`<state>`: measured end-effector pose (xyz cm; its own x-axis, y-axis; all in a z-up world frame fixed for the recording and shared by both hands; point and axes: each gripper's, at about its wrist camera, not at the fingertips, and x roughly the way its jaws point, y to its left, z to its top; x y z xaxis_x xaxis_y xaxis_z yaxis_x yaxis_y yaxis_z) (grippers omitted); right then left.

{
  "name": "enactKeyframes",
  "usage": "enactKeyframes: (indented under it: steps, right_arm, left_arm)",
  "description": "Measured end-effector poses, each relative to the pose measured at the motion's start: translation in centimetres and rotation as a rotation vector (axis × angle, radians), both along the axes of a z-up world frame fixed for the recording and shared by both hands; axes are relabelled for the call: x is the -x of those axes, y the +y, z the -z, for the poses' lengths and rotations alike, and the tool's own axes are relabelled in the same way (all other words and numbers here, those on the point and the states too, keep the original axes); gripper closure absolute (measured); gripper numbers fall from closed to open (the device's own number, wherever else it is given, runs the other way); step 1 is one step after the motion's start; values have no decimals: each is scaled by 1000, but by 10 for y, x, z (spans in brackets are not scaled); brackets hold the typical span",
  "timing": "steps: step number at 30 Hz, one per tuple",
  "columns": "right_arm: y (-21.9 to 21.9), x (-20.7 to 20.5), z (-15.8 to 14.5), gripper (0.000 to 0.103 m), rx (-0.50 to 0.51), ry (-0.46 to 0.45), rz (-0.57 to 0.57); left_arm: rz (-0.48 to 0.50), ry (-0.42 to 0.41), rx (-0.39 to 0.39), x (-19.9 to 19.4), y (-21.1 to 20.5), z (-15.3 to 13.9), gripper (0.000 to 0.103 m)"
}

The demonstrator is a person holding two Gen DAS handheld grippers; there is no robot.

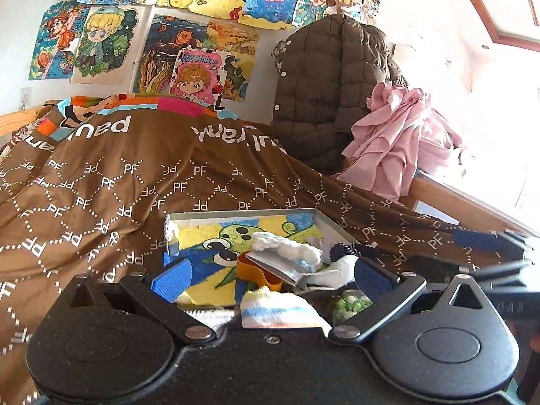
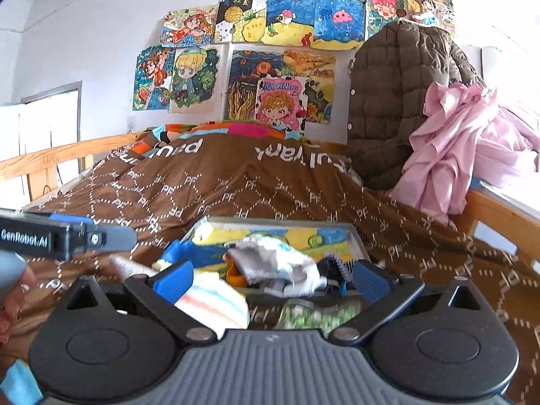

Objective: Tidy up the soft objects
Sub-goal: 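Grasp the striped towel with the left tool while the right tool reaches the cartoon patch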

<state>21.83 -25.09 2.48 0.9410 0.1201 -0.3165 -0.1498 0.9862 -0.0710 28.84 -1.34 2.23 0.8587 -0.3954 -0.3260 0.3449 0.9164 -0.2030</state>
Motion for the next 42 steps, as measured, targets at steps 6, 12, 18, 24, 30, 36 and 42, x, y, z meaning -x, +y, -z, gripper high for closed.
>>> enactKeyframes:
  steps: [6, 12, 18, 24, 30, 36, 42]
  right_arm:
    - [2, 31, 15, 0, -22, 33, 35]
    - [3, 50, 34, 0, -46, 95, 65]
    - [9, 60, 53, 0, -29, 145, 45]
    - [12, 62, 64, 0, -12, 188, 8]
    - [15, 56, 74, 0, 4, 239, -29]
    - [15, 48, 85, 0, 15, 303, -56]
    - [18, 40, 99, 0, 28, 371, -80]
  left_arm:
    - [7, 18, 0, 24, 5, 7, 1]
    - [31, 40, -34, 44, 7, 22, 1]
    - [61, 88, -56, 53, 7, 40, 1]
    - [86, 136, -45, 52, 6, 55, 1]
    - [116, 175, -34, 50, 4, 68, 1]
    - [143, 216, -32, 47, -2, 78, 1]
    - [183, 283, -18, 39, -13, 90, 1]
